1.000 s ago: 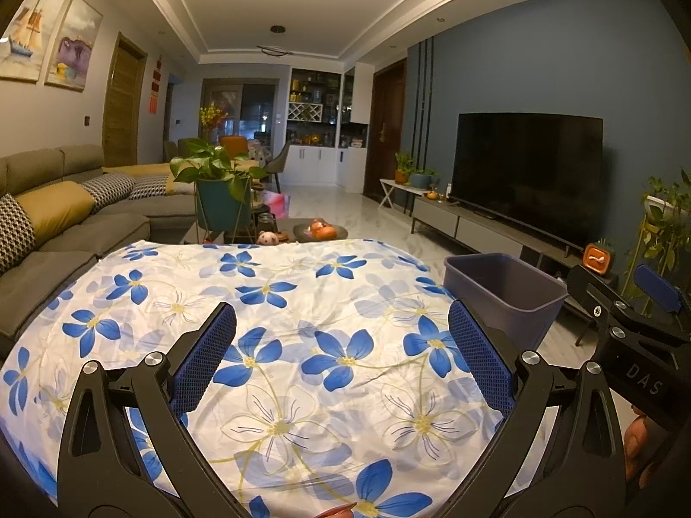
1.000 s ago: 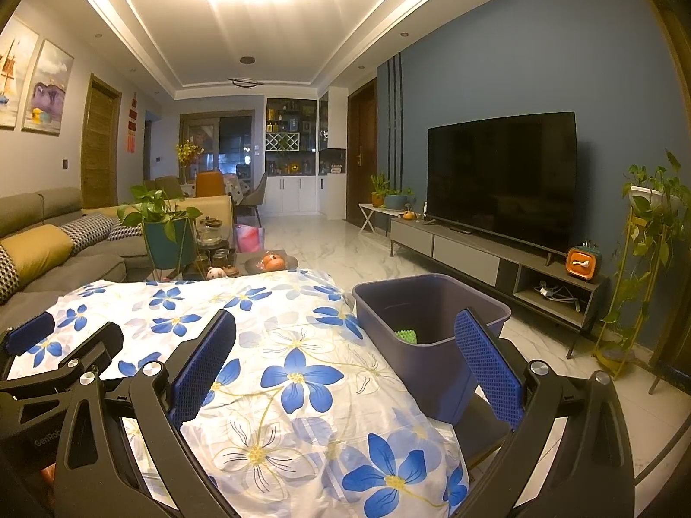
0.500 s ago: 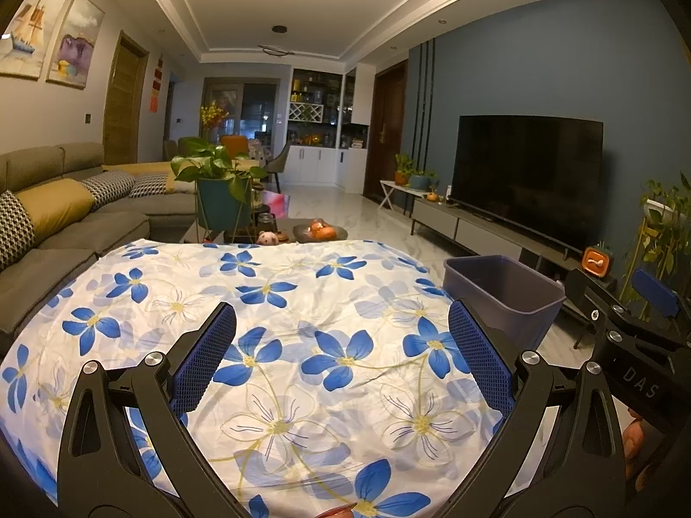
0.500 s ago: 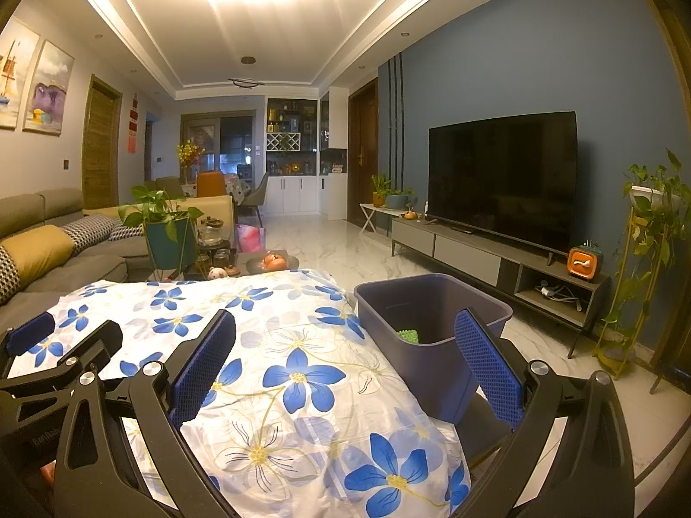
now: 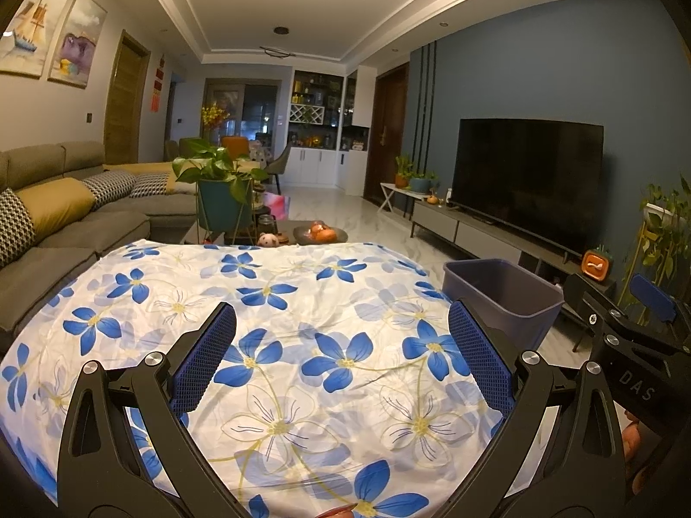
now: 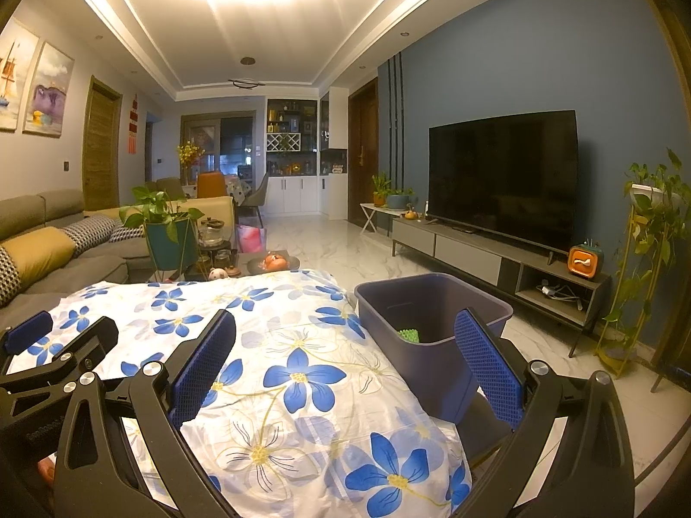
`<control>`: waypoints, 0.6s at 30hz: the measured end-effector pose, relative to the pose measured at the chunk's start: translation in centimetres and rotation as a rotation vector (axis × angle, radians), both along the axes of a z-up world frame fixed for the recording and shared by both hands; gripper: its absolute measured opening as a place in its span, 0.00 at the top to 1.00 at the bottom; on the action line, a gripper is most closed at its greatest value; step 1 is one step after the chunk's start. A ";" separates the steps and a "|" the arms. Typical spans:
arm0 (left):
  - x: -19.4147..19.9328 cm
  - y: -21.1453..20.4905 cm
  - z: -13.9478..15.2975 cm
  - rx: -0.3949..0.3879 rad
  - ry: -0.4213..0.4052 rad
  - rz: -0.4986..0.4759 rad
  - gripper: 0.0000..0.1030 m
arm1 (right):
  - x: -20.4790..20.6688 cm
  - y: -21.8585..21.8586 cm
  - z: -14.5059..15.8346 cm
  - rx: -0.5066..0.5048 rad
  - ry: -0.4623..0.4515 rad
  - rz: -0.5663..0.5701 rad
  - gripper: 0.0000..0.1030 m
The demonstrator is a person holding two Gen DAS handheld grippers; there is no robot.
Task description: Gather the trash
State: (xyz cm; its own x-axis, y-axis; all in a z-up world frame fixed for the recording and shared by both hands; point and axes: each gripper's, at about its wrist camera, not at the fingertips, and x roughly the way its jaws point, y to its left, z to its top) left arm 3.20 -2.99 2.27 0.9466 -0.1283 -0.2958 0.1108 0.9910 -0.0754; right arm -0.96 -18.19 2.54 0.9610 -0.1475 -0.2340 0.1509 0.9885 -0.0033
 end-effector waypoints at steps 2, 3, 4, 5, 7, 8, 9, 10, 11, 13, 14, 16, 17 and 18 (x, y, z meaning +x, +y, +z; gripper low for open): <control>0.0 0.1 0.0 -0.001 0.001 -0.001 0.06 | 0.0 0.0 0.0 0.001 0.001 0.002 0.05; 0.0 0.0 0.1 -0.001 0.000 0.000 0.06 | 0.0 0.0 0.0 0.001 0.001 0.002 0.05; 0.0 0.1 0.1 -0.001 -0.001 0.001 0.06 | 0.0 0.0 0.0 0.000 0.002 0.000 0.05; -0.1 0.0 0.1 -0.001 -0.001 0.001 0.06 | 0.0 0.0 0.0 0.001 0.001 0.001 0.05; 0.0 0.1 0.1 -0.002 -0.001 0.000 0.06 | 0.0 0.0 0.0 0.001 0.001 0.001 0.05; 0.0 0.0 0.1 -0.002 -0.002 0.001 0.06 | 0.0 0.0 0.0 0.001 0.001 0.001 0.05; 0.0 -0.1 0.2 -0.002 -0.003 0.001 0.06 | 0.0 0.1 0.0 0.001 0.000 0.002 0.05; 0.0 0.0 0.3 -0.003 -0.003 0.002 0.06 | 0.0 0.0 0.0 0.001 0.000 0.001 0.05; 0.1 -0.1 0.3 -0.003 -0.003 0.003 0.06 | 0.0 0.1 0.0 0.000 -0.001 0.001 0.05; 0.0 0.0 0.3 -0.004 -0.003 0.003 0.06 | 0.0 0.1 0.0 0.000 0.000 0.003 0.05; 0.0 0.1 0.3 -0.004 -0.003 0.002 0.06 | 0.0 0.1 0.0 0.001 0.000 0.003 0.05; 0.0 0.1 0.3 -0.004 -0.004 0.001 0.06 | 0.0 0.1 0.0 0.000 0.000 0.003 0.05; 0.1 -0.1 0.3 -0.003 -0.004 0.002 0.06 | 0.0 0.1 0.0 0.000 -0.001 0.002 0.05; 0.1 -0.1 0.3 -0.004 -0.004 0.002 0.06 | 0.0 0.2 0.0 0.000 -0.001 0.002 0.05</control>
State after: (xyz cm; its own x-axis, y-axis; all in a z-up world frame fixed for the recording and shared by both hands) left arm 3.27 -3.11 2.58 0.9478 -0.1280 -0.2919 0.1095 0.9908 -0.0790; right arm -0.95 -18.01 2.50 0.9615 -0.1455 -0.2333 0.1489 0.9888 -0.0032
